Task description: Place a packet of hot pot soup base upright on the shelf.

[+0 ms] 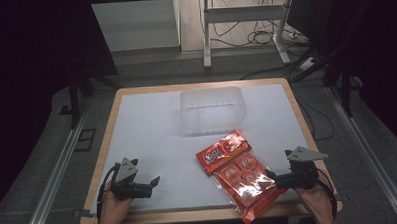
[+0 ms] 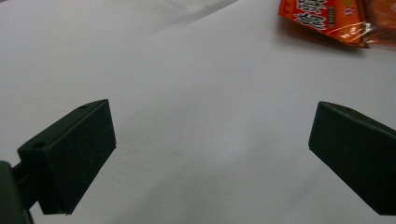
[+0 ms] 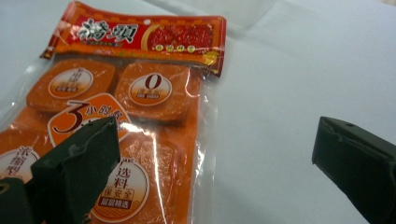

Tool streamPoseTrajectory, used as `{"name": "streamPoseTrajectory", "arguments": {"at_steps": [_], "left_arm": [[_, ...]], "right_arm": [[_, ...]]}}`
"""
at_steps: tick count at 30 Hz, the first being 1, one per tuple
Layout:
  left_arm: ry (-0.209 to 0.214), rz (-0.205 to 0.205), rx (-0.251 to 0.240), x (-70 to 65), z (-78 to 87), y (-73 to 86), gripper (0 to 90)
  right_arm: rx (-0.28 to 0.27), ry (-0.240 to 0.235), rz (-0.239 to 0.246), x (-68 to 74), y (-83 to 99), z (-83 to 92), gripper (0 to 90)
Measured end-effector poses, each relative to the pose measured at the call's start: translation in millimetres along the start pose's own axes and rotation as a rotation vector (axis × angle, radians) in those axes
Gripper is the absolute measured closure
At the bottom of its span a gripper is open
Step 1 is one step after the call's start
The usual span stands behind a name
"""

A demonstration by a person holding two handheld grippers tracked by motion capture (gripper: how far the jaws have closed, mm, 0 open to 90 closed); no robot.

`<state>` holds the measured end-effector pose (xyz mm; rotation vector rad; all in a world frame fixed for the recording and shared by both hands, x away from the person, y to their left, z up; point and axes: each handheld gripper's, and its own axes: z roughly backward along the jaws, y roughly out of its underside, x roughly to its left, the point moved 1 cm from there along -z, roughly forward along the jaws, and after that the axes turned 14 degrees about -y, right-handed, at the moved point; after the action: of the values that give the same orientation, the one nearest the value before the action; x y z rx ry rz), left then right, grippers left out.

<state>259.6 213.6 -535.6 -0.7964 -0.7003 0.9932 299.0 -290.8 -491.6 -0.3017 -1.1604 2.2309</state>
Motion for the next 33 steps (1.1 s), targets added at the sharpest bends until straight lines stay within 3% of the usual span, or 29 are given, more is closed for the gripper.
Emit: {"name": "streamPoseTrajectory", "arguments": {"at_steps": [10, 14, 19, 26, 33], "left_arm": [[-0.001, -0.04, 0.031, -8.4, -7.8, -4.7, 1.0], [0.0, -0.024, 0.027, -6.6, -8.3, -5.2, 1.1], [0.032, -0.007, 0.011, -5.5, -8.6, -6.6, 2.5], [0.048, -0.039, 0.011, -9.9, -10.1, -7.7, 3.2], [0.068, -0.053, 0.011, -11.0, -9.9, -6.0, 3.2]], "right_arm": [[-0.026, -0.042, -0.116, -6.7, 8.0, 2.5, 0.0], [-0.015, -0.053, -0.118, -7.6, 8.9, -0.3, 0.0], [-0.013, -0.068, -0.109, -7.4, 8.7, -1.3, 0.0], [-0.013, -0.09, -0.094, -7.8, 6.5, -1.3, 0.1], [-0.026, -0.088, -0.115, -8.8, 5.4, -4.2, 0.0]]}}
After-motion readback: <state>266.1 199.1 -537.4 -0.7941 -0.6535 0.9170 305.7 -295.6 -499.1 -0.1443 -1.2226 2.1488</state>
